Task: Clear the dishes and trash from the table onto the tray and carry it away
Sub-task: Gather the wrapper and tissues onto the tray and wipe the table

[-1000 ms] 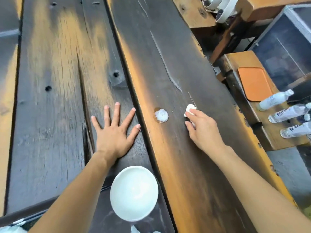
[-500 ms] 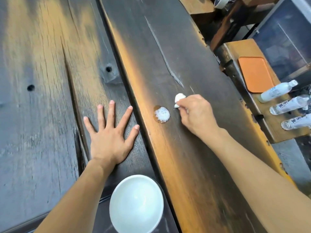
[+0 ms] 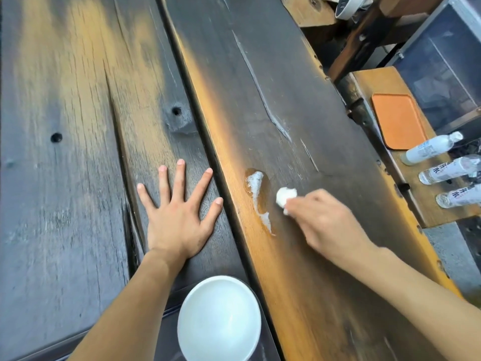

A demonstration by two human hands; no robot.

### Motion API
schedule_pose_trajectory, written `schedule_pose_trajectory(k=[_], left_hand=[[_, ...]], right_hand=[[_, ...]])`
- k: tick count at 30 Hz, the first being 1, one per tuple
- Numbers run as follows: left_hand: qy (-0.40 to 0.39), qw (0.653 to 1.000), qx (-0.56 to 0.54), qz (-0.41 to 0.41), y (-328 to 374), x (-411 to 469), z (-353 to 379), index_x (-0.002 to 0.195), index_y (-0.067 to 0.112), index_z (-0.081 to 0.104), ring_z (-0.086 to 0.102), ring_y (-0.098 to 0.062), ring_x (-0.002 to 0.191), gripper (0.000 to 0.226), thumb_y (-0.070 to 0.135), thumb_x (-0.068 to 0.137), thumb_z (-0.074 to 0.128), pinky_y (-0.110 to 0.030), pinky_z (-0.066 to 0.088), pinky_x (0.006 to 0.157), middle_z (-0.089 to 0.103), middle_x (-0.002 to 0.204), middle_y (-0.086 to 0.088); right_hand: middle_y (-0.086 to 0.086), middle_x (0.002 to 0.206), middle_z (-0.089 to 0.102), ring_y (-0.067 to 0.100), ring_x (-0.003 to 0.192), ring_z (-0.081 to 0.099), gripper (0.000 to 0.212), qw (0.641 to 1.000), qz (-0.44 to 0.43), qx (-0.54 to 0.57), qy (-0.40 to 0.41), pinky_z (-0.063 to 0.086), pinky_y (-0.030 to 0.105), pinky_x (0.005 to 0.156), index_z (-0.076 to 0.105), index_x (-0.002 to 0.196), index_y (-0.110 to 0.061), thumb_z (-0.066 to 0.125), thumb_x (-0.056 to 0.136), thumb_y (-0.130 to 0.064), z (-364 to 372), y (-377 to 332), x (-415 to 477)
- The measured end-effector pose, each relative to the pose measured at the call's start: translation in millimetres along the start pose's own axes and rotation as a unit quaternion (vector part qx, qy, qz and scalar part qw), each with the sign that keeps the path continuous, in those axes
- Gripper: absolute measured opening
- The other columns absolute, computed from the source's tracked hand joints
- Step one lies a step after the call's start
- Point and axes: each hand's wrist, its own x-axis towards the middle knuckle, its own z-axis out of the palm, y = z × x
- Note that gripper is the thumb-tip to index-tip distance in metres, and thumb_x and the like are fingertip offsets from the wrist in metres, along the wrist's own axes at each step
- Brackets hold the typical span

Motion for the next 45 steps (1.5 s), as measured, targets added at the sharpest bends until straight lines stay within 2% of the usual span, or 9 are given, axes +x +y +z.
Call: schedule_pose_trajectory(k=[3,6,9,14,19,24,32,39,45], left_hand=[[0.010,1.000,0.001,0.000,-2.3,1.5,2.1,0.154,0.050,0.010,0.000,-0.036,0.153,0.065,0.074,0.094,0.014,-0.073,0.002,0.112,0.006,0.168,-0.004],[0.015,1.000,-0.001,-0.001,-0.2,1.9,4.6,0.154,0.050,0.012,0.001,-0.036,0.153,0.065,0.074,0.094,0.015,-0.073,0.001,0.112,0.007,0.168,-0.005],[0.019,1.000,-0.007,-0.004,0.7,1.4,5.8,0.154,0.050,0.013,0.001,-0.036,0.153,0.065,0.074,0.094,0.017,-0.072,0.000,0.112,0.007,0.168,-0.005],[0.013,1.000,-0.006,-0.004,1.1,1.2,5.0,0.154,0.050,0.015,0.002,-0.036,0.153,0.065,0.074,0.094,0.018,-0.073,0.002,0.112,0.008,0.167,-0.005],[0.011,1.000,-0.002,-0.004,1.3,0.8,4.4,0.154,0.049,0.015,0.001,-0.036,0.153,0.066,0.075,0.093,0.017,-0.073,0.002,0.112,0.007,0.167,-0.005],[0.012,1.000,-0.010,-0.005,0.7,0.2,4.4,0.154,0.050,0.014,0.000,-0.035,0.153,0.066,0.075,0.093,0.017,-0.073,0.001,0.112,0.007,0.167,-0.005],[0.014,1.000,-0.005,-0.005,1.2,-0.3,5.1,0.154,0.050,0.012,0.000,-0.034,0.153,0.066,0.075,0.093,0.017,-0.072,0.003,0.113,0.006,0.168,-0.005],[0.021,1.000,-0.006,-0.003,1.2,1.3,7.2,0.154,0.051,0.013,0.001,-0.034,0.153,0.065,0.075,0.093,0.018,-0.073,0.003,0.112,0.007,0.168,-0.004],[0.020,1.000,-0.004,-0.003,0.3,0.9,6.6,0.154,0.049,0.015,0.001,-0.035,0.153,0.066,0.074,0.093,0.018,-0.073,0.003,0.112,0.007,0.168,-0.005]], right_hand=[[0.007,0.088,0.075,0.035,0.074,0.061,0.012,0.988,0.123,-0.001,0.090,0.052,0.037,0.071,0.074,0.095,-0.003,0.067,0.087,0.003,-6.1,26.1,31.6],[0.008,0.088,0.075,0.038,0.082,0.063,0.013,0.975,0.217,-0.015,0.050,0.043,0.035,0.071,0.073,0.087,-0.004,0.060,0.089,-0.001,-2.6,41.4,61.9],[0.004,0.074,0.062,0.035,0.078,0.059,0.020,0.981,0.187,-0.038,-0.012,0.034,0.034,0.060,0.059,0.070,-0.009,0.060,0.090,-0.012,8.9,25.0,67.9],[0.013,0.093,0.074,0.032,0.088,0.070,0.004,0.989,0.093,0.070,-0.088,0.057,0.044,0.076,0.074,0.085,-0.001,0.070,0.084,-0.002,11.9,-30.1,16.0],[0.006,0.107,0.075,0.024,0.104,0.069,0.019,0.986,0.020,0.108,-0.125,0.054,0.041,0.093,0.077,0.097,-0.003,0.079,0.078,-0.001,3.5,-38.6,-39.4],[0.004,0.108,0.072,0.033,0.091,0.064,0.007,0.991,0.116,0.037,-0.055,0.056,0.046,0.072,0.075,0.090,-0.011,0.075,0.084,-0.007,-3.4,-14.6,-34.9],[0.010,0.090,0.068,0.036,0.091,0.062,0.012,0.974,0.227,0.006,0.005,0.047,0.041,0.079,0.071,0.086,-0.012,0.061,0.090,-0.017,2.4,34.0,85.5],[0.009,0.114,0.067,0.031,0.108,0.061,0.027,0.979,0.128,0.009,-0.159,0.047,0.034,0.091,0.069,0.118,-0.016,0.054,0.095,-0.019,34.6,-17.8,114.0],[0.010,0.103,0.072,0.027,0.092,0.066,0.023,0.962,-0.060,0.094,-0.249,0.055,0.042,0.081,0.075,0.106,-0.003,0.068,0.084,0.002,-6.9,-39.5,11.9]])
